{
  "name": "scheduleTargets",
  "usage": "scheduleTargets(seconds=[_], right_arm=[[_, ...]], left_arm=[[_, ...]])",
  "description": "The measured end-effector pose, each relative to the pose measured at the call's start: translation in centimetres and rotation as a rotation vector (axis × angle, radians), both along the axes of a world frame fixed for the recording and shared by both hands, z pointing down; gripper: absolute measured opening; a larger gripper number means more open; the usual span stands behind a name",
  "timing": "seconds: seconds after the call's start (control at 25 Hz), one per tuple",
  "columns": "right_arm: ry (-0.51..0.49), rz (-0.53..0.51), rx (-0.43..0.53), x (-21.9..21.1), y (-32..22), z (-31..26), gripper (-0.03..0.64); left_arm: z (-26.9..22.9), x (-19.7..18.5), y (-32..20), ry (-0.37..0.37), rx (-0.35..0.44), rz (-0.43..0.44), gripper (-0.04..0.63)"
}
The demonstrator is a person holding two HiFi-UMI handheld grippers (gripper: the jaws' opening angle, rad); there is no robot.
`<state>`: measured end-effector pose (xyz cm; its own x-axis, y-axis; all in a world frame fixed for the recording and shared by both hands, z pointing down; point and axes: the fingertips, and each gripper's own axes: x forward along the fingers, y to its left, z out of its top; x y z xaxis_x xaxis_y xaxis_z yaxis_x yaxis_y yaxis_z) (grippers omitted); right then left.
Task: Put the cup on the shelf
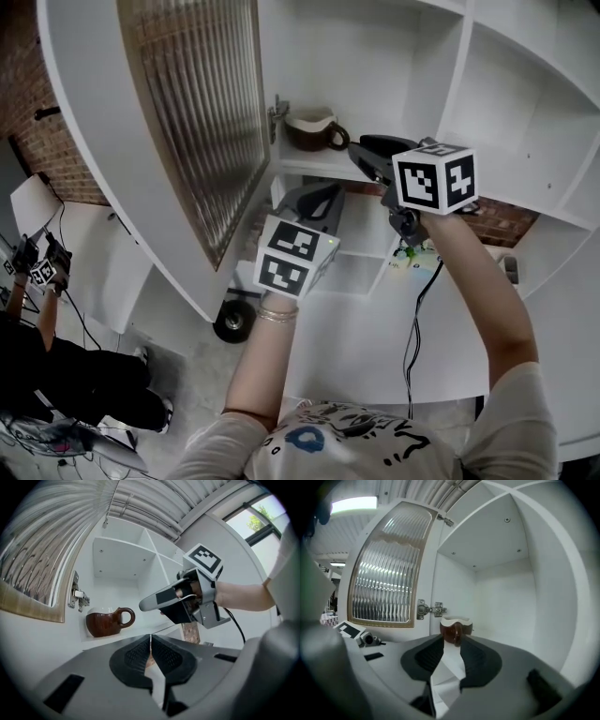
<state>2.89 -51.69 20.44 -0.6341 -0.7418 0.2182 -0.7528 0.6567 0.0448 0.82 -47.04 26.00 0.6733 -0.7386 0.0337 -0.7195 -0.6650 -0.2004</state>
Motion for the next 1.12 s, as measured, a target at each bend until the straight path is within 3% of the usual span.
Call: scheduleTargets(seconds=[0.32, 0.72, 1.12], right_arm=[[-0.090, -0.085, 0.009, 0.0, 5.4, 2.1, 0.100], [-0.022, -0.123, 0.045, 0.1, 9.8, 6.1, 0.100], [-0.055, -0.117, -0.032, 1.1, 11.3, 11.7, 0.061]], left_arm=[[1.9, 0.4, 1.3, -0.017, -0.048, 0.029, 0.018], [5.7, 1.2, 3.2, -0.028, -0.117, 0.082, 0.018], [9.8, 3.0, 5.5, -0.009, -0.188, 0.158, 0.018]])
